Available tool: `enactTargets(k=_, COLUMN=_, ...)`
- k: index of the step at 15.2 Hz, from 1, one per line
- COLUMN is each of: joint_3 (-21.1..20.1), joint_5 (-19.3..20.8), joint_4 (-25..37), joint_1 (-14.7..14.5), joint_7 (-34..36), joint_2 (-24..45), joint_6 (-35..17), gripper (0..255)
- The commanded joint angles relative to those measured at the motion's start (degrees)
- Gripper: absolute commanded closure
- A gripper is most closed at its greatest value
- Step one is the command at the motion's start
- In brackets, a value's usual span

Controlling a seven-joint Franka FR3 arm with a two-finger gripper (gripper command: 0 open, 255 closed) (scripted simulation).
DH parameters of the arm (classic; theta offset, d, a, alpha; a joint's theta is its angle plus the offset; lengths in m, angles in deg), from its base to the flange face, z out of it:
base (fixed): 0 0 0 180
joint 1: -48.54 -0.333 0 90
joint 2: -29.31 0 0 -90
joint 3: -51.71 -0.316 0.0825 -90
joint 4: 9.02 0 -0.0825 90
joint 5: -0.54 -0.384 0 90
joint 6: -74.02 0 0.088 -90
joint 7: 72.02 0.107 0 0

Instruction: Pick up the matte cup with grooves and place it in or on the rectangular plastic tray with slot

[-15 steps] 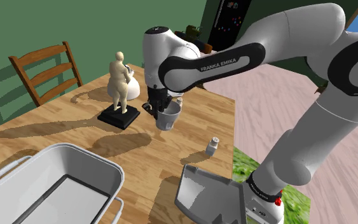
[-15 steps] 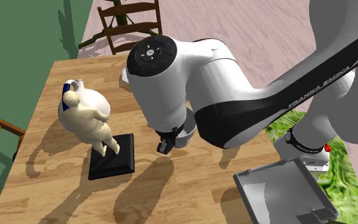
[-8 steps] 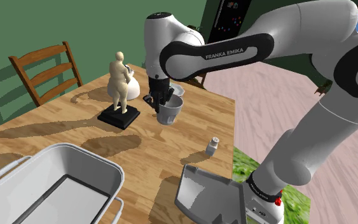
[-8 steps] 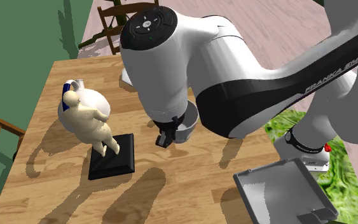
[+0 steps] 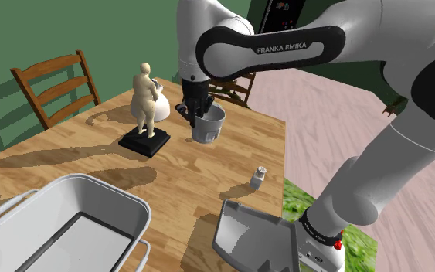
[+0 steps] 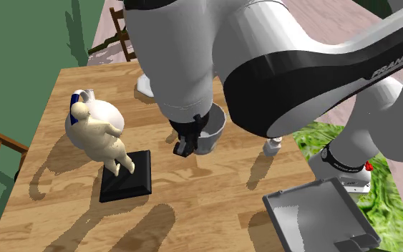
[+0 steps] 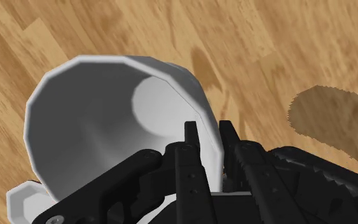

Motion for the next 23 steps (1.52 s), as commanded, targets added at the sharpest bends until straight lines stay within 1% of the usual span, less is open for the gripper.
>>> enactTargets(k=1, joint_3=0.05, joint_5=-0.09, joint_4=1.53, joint_1=0.04, joint_7=-0.33, joint_2=-0.14, joint_6=1.63, gripper=255)
enactTargets(k=5, joint_3=0.06, joint_5=-0.25, joint_4=3.93, joint_1=0.05, joint_7=-0.74, joint_2=-0.38, joint_6=4.22, gripper=255)
enactTargets(k=9, joint_3=-1.03, joint_5=-3.42, joint_4=-2.77, joint_1=-1.5, joint_7=0.78, joint_2=-7.67, joint_6=4.46, gripper=255)
enactTargets(k=14, joint_3=-2.47, joint_5=-7.51, joint_4=-9.46, joint_1=-4.18, joint_7=3.01, joint_2=-16.2, joint_6=5.93, gripper=255)
enactTargets(k=18, joint_3=-3.82, joint_5=-10.83, joint_4=-13.52, joint_1=-6.79, joint_7=5.24, joint_2=-22.48, joint_6=7.92, gripper=255)
enactTargets(k=23, joint_3=-5.87, joint_5=-15.03, joint_4=-17.03, joint_1=-10.4, joint_7=8.74, joint_2=-29.51, joint_6=11.15, gripper=255)
